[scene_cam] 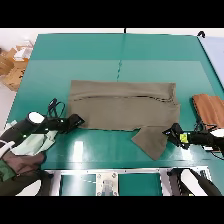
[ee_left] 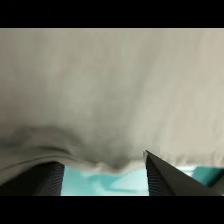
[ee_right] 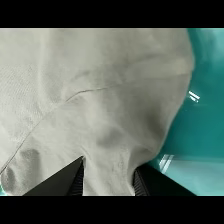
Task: Fold the shirts.
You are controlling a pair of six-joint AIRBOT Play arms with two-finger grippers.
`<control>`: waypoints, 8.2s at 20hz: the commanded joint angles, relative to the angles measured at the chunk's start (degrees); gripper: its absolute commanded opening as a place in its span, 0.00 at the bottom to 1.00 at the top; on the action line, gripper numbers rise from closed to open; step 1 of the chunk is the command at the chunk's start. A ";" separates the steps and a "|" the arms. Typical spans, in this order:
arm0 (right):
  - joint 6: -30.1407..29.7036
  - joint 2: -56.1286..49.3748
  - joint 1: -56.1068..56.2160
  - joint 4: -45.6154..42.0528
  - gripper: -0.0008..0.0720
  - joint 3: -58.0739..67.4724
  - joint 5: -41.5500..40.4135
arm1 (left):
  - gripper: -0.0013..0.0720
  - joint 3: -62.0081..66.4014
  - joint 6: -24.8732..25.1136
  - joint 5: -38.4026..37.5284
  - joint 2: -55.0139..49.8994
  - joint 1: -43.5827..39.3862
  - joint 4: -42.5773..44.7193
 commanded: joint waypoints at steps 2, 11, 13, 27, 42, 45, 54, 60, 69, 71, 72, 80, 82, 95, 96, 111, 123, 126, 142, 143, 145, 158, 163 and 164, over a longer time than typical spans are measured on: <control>-1.40 0.02 0.79 0.33 0.45 -0.17 -0.66 | 0.30 -0.24 0.22 6.86 -1.73 -0.63 -0.63; 1.11 0.35 0.63 -6.88 0.03 7.34 9.07 | 0.05 9.66 -1.86 -13.16 -1.25 -0.63 14.84; 3.96 1.70 0.63 -10.73 0.03 9.53 12.26 | 0.05 12.63 -1.86 -18.45 -1.25 -0.63 16.41; 4.70 -1.09 4.98 1.27 0.03 31.39 8.76 | 0.05 38.56 -2.01 -26.36 -6.88 -0.63 23.50; 4.72 -51.15 18.51 2.23 0.04 66.42 -7.93 | 0.64 72.67 1.84 -10.91 -46.25 -0.63 21.33; -1.60 -52.33 15.93 1.99 0.69 73.16 -1.95 | 0.64 75.63 2.69 -12.33 -45.70 1.36 22.38; -16.55 -57.42 2.08 1.86 0.91 77.42 20.98 | 0.95 89.55 -4.24 -38.62 -45.13 14.53 21.42; -23.98 -64.17 2.82 12.79 0.91 75.91 22.91 | 0.95 89.57 -4.17 -39.04 -45.13 13.18 19.85; -24.90 -64.52 5.77 12.98 0.05 76.17 22.27 | 0.82 89.57 -1.57 -35.89 -45.13 8.50 17.86; -24.17 -64.46 6.25 12.96 0.04 77.24 22.82 | 0.21 89.57 0.31 -33.42 -45.16 5.66 17.77; -23.41 -64.22 6.40 12.76 0.03 78.31 23.37 | 0.10 89.57 1.44 -32.41 -45.18 3.93 17.77; -16.85 -52.76 9.73 12.76 0.03 90.75 33.73 | 0.05 89.31 2.71 -19.23 -54.38 -18.27 15.93; -14.75 -49.33 12.15 12.76 0.03 92.15 35.93 | 0.05 89.33 2.89 -12.98 -57.79 -24.09 14.40; -9.92 -41.20 20.06 10.80 0.03 92.56 36.72 | 0.05 92.54 7.13 -16.74 -61.09 -24.20 2.32; -9.51 -41.20 20.33 10.80 0.03 92.56 36.44 | 0.05 92.54 9.57 -20.44 -59.21 -21.94 2.56; 2.80 -56.35 62.07 15.02 0.04 90.27 -10.49 | 0.05 91.58 11.61 -43.58 -33.48 13.99 16.70; 2.12 -59.45 45.99 12.48 0.79 90.36 2.86 | 0.05 88.85 15.04 -45.90 -33.59 14.16 17.55; 3.04 -58.82 36.20 8.72 0.79 88.80 14.16 | 0.05 88.85 15.02 -45.88 -33.59 14.19 17.64; -7.30 -59.84 40.94 25.99 0.04 75.67 2.25 | 0.05 88.85 14.43 -45.90 -33.59 14.16 20.79; -7.32 -58.90 40.39 25.92 0.04 77.13 2.32 | 0.05 88.85 14.40 -45.90 -33.59 14.16 20.79; -7.28 -55.52 37.79 24.37 0.03 79.73 3.26 | 0.05 88.85 14.29 -45.92 -33.59 14.16 20.79; -3.19 -34.32 -11.43 17.97 0.03 82.16 12.81 | 0.05 88.85 14.32 -47.76 -33.59 14.16 20.83; -4.15 -34.34 -27.61 17.79 0.03 82.18 13.66 | 0.05 88.85 14.45 -47.80 -33.59 14.16 20.83; -4.52 -34.34 -29.66 17.79 0.03 82.18 14.78 | 0.05 88.85 14.45 -47.78 -33.59 14.16 20.83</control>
